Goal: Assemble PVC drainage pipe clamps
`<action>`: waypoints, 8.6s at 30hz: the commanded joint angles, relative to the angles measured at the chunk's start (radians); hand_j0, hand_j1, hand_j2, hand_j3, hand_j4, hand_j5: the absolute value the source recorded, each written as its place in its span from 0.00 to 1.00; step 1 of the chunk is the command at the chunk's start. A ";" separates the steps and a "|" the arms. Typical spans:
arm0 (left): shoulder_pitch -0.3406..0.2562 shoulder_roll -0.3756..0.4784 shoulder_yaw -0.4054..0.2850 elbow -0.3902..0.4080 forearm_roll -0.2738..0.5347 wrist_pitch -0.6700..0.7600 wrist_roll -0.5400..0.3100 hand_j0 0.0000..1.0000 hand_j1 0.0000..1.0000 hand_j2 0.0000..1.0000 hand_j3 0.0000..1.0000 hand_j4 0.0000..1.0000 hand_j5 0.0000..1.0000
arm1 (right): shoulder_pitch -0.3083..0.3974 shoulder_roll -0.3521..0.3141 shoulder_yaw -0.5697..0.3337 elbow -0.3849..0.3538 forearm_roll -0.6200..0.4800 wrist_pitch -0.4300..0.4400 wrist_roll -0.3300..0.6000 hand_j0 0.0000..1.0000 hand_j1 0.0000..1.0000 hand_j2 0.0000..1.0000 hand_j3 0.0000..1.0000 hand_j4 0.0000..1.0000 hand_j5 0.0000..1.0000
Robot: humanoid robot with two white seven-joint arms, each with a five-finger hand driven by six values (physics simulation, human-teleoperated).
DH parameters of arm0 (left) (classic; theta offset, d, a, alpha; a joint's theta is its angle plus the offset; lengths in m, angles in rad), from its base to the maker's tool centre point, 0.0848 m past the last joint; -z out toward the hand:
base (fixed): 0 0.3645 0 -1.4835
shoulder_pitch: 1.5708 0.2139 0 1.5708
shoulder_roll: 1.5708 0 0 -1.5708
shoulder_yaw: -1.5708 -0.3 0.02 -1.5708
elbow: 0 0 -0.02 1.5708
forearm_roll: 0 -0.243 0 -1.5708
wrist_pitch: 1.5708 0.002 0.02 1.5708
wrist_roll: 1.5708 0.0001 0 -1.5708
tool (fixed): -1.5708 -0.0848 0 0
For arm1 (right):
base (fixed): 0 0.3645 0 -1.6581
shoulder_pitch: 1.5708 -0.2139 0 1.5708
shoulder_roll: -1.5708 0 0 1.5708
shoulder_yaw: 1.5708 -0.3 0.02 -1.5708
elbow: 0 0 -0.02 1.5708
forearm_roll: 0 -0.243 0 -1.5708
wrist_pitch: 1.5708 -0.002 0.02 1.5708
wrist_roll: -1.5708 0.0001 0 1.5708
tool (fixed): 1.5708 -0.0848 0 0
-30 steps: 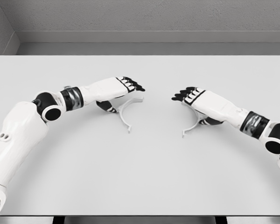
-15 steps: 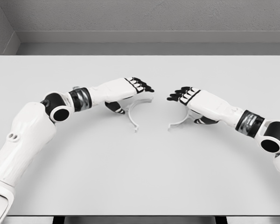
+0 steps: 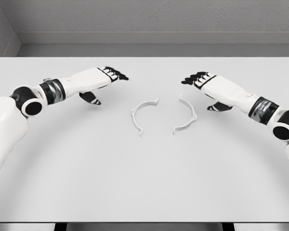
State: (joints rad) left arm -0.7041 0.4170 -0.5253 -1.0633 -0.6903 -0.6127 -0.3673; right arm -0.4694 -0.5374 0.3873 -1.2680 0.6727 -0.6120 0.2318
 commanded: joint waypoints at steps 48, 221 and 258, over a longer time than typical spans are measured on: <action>0.002 0.028 0.014 0.003 0.011 0.002 0.004 1.00 1.00 1.00 1.00 1.00 1.00 | -0.064 0.108 0.099 0.072 0.034 0.001 0.003 1.00 1.00 1.00 1.00 1.00 1.00; 0.011 -0.109 -0.151 -0.084 0.055 0.002 -0.018 1.00 1.00 1.00 1.00 1.00 1.00 | 0.364 -0.049 -0.429 -0.154 -0.541 0.001 0.049 1.00 1.00 1.00 1.00 1.00 1.00; 0.009 -0.173 -0.151 -0.089 0.051 0.002 -0.036 1.00 1.00 1.00 1.00 1.00 1.00 | 0.362 -0.049 -0.429 -0.148 -0.541 0.001 0.064 1.00 1.00 1.00 1.00 1.00 1.00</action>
State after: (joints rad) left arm -0.6934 0.2461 -0.6772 -1.1514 -0.6459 -0.6125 -0.4038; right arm -0.1074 -0.5849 -0.0419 -1.4140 0.1390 -0.6123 0.2965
